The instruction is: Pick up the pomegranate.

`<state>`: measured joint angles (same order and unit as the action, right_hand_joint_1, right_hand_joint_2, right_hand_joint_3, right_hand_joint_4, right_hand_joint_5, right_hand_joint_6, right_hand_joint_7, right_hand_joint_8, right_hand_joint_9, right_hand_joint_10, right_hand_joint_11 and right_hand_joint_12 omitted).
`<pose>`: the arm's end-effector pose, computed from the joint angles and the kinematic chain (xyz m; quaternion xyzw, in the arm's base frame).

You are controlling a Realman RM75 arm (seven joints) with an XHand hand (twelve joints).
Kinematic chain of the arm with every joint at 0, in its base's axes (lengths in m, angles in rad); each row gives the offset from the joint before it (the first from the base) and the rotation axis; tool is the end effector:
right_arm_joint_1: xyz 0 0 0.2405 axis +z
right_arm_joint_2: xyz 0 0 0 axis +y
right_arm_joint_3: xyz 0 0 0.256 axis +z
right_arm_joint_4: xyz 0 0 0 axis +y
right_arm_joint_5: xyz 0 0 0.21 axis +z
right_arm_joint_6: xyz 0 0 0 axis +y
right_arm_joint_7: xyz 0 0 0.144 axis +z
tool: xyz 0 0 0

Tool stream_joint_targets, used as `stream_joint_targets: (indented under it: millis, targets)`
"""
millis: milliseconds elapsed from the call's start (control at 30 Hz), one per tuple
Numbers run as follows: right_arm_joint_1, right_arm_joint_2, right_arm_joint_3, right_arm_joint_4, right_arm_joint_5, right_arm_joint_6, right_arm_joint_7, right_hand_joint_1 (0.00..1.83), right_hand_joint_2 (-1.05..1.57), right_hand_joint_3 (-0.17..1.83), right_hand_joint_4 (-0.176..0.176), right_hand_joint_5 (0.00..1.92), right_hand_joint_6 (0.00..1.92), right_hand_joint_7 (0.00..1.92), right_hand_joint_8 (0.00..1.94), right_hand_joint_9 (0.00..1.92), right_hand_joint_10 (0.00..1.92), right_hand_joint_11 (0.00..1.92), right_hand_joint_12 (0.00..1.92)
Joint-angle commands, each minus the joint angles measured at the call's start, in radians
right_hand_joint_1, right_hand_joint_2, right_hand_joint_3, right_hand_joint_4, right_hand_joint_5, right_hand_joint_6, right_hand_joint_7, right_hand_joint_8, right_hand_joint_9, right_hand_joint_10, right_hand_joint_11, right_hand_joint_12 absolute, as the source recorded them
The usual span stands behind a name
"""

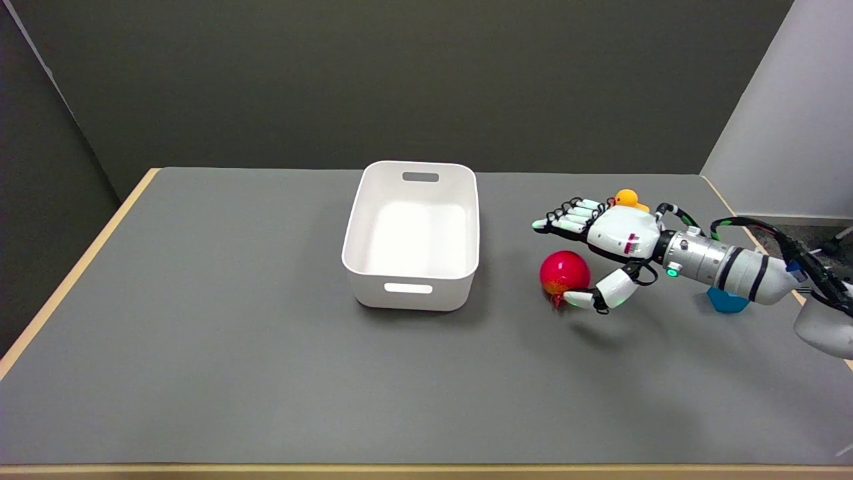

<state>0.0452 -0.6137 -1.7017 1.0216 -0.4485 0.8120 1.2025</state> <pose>-0.2502 -0.3158 0.4666 0.8397 -0.0288 -0.1007 0.5329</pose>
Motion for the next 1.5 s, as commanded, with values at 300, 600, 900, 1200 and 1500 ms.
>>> stream_joint_targets:
  millis: [300,600,900,1200,1500]
  targets:
    - [0.041,-0.013,-0.048,-0.023,-0.007,-0.01,0.003,0.31,0.52,0.9,-0.012,0.07,0.31,0.22,0.3,0.13,0.57,0.05,1.13]
    - [0.015,0.001,-0.043,-0.034,-0.007,-0.006,0.003,0.31,0.53,0.9,-0.01,0.08,0.31,0.23,0.3,0.13,0.57,0.05,1.14]
    - [0.004,0.002,-0.033,-0.036,-0.007,0.006,0.003,0.44,0.54,0.93,0.013,0.14,0.37,0.24,0.32,0.16,0.62,0.07,1.18]
    - [0.004,0.002,-0.03,-0.034,-0.007,0.007,-0.005,0.65,0.6,0.94,0.021,0.21,0.43,0.3,0.33,0.27,0.72,0.15,1.23]
    - [0.006,-0.003,-0.027,-0.026,-0.004,-0.002,-0.005,0.85,0.7,0.94,0.041,0.35,0.79,0.5,0.57,0.49,0.99,0.33,1.43]
